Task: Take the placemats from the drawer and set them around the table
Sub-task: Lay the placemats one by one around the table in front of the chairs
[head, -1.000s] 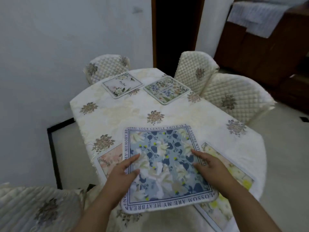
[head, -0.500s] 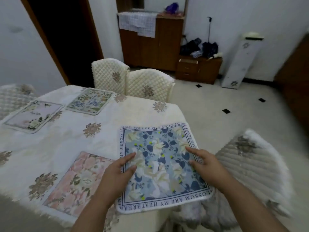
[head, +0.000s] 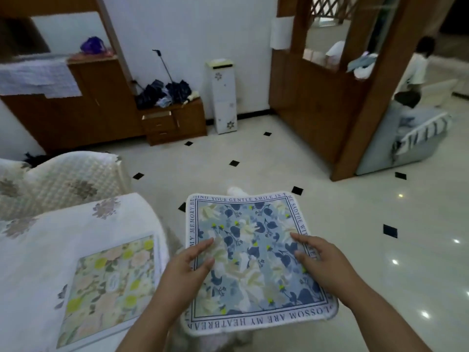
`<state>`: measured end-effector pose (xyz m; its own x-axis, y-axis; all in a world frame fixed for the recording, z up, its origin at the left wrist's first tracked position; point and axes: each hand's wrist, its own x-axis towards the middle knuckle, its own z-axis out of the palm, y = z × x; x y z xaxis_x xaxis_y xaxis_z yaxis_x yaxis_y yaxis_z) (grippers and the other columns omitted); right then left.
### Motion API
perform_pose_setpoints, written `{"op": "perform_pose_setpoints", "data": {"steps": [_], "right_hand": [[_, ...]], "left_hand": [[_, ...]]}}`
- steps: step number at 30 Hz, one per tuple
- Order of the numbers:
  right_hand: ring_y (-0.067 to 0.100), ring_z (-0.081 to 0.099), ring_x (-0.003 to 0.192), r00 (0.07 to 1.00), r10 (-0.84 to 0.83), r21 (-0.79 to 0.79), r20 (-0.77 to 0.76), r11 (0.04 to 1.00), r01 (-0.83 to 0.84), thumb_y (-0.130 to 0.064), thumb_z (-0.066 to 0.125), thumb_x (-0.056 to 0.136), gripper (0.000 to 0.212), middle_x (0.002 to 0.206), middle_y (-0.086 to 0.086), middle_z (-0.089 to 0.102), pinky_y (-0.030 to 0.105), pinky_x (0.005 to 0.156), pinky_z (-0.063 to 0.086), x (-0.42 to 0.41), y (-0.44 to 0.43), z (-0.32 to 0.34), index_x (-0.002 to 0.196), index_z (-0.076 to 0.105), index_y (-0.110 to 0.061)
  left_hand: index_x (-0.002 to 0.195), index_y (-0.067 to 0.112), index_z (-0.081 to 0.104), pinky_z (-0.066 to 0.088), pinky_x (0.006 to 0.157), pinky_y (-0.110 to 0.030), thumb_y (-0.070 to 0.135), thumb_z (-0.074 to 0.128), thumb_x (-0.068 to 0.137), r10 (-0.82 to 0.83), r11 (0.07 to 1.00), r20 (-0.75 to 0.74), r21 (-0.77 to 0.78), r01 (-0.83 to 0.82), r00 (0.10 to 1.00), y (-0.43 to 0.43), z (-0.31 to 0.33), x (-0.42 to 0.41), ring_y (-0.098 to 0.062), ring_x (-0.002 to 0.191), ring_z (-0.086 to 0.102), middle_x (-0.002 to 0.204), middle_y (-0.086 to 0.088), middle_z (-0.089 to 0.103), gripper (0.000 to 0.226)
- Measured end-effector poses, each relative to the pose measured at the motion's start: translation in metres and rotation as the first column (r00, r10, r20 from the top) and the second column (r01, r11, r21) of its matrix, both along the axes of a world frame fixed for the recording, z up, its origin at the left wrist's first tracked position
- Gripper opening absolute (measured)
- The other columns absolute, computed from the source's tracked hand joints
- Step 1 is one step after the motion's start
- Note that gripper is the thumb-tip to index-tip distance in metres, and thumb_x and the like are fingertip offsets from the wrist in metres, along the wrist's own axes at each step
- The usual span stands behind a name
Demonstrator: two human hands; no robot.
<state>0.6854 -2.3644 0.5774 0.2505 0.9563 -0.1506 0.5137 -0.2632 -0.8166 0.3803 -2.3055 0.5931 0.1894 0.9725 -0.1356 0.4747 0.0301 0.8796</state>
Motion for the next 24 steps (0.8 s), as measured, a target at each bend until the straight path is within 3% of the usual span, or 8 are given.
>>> {"op": "perform_pose_setpoints", "data": {"steps": [2, 4, 7, 11, 17, 20, 24], "right_hand": [[0.007, 0.052, 0.110, 1.000, -0.030, -0.002, -0.004, 1.000, 0.030, -0.030, 0.064, 0.092, 0.033, 0.124, -0.013, 0.052, 0.029, 0.093, 0.050, 0.051, -0.001, -0.001, 0.119, 0.059, -0.048], [0.010, 0.055, 0.113, 0.997, -0.074, 0.005, -0.013, 0.997, 0.074, -0.029, 0.065, 0.091, 0.033, 0.123, -0.013, 0.053, 0.026, 0.090, 0.050, 0.103, -0.001, -0.001, 0.117, 0.058, -0.048], [0.010, 0.056, 0.112, 0.992, -0.123, 0.004, -0.018, 0.992, 0.123, -0.028, 0.065, 0.090, 0.033, 0.123, -0.011, 0.055, 0.022, 0.088, 0.050, 0.169, 0.005, 0.001, 0.117, 0.060, -0.047], [0.011, 0.058, 0.112, 0.985, -0.174, -0.010, -0.018, 0.985, 0.174, -0.026, 0.065, 0.090, 0.033, 0.123, -0.012, 0.056, 0.034, 0.095, 0.052, 0.248, 0.020, 0.010, 0.119, 0.062, -0.043], [0.010, 0.058, 0.109, 0.988, -0.152, -0.032, 0.012, 0.988, 0.152, -0.026, 0.064, 0.091, 0.034, 0.120, -0.011, 0.055, 0.019, 0.083, 0.051, 0.310, 0.078, 0.015, 0.121, 0.062, -0.042], [0.009, 0.057, 0.110, 0.988, -0.144, -0.031, 0.049, 0.989, 0.145, -0.026, 0.065, 0.091, 0.034, 0.120, -0.012, 0.055, 0.026, 0.093, 0.050, 0.329, 0.126, 0.014, 0.121, 0.061, -0.041], [0.003, 0.051, 0.103, 0.981, -0.074, -0.029, 0.179, 0.996, 0.081, -0.027, 0.063, 0.092, 0.035, 0.117, -0.015, 0.052, 0.018, 0.090, 0.038, 0.351, 0.211, 0.013, 0.125, 0.059, -0.040]], "left_hand": [[0.123, 0.042, 0.066, 0.047, 0.102, -0.026, 0.027, 0.071, 0.089, -0.034, 0.999, -0.005, 0.013, 0.034, 0.999, 0.011, -0.002, 0.053, 0.003, 0.117, 0.056, 0.117, 0.034, 0.057, 0.037], [0.122, 0.044, 0.066, 0.050, 0.102, -0.032, 0.030, 0.072, 0.088, -0.068, 0.998, -0.001, -0.003, 0.068, 0.998, 0.020, -0.002, 0.108, 0.001, 0.116, 0.059, 0.116, 0.035, 0.057, 0.037], [0.120, 0.047, 0.066, 0.052, 0.099, -0.034, 0.031, 0.071, 0.089, -0.084, 0.996, 0.010, -0.017, 0.084, 0.996, 0.035, -0.003, 0.179, -0.004, 0.114, 0.061, 0.123, 0.024, 0.061, 0.036], [0.121, 0.047, 0.065, 0.053, 0.099, -0.039, 0.029, 0.070, 0.090, -0.111, 0.993, 0.050, -0.043, 0.113, 0.993, 0.054, -0.003, 0.260, -0.009, 0.112, 0.063, 0.109, 0.039, 0.053, 0.036], [0.119, 0.049, 0.067, 0.054, 0.097, -0.041, 0.030, 0.071, 0.089, -0.086, 0.991, 0.141, -0.090, 0.100, 0.986, 0.111, -0.007, 0.318, -0.011, 0.110, 0.066, 0.114, 0.038, 0.056, 0.036], [0.117, 0.051, 0.067, 0.056, 0.094, -0.041, 0.030, 0.071, 0.089, -0.059, 0.993, 0.168, -0.090, 0.075, 0.984, 0.154, -0.016, 0.338, -0.011, 0.109, 0.067, 0.122, 0.027, 0.061, 0.035], [0.118, 0.046, 0.068, 0.058, 0.088, -0.031, 0.028, 0.068, 0.091, -0.015, 0.996, 0.186, -0.084, 0.031, 0.982, 0.227, -0.032, 0.360, -0.009, 0.105, 0.068, 0.122, 0.018, 0.063, 0.033]]}}
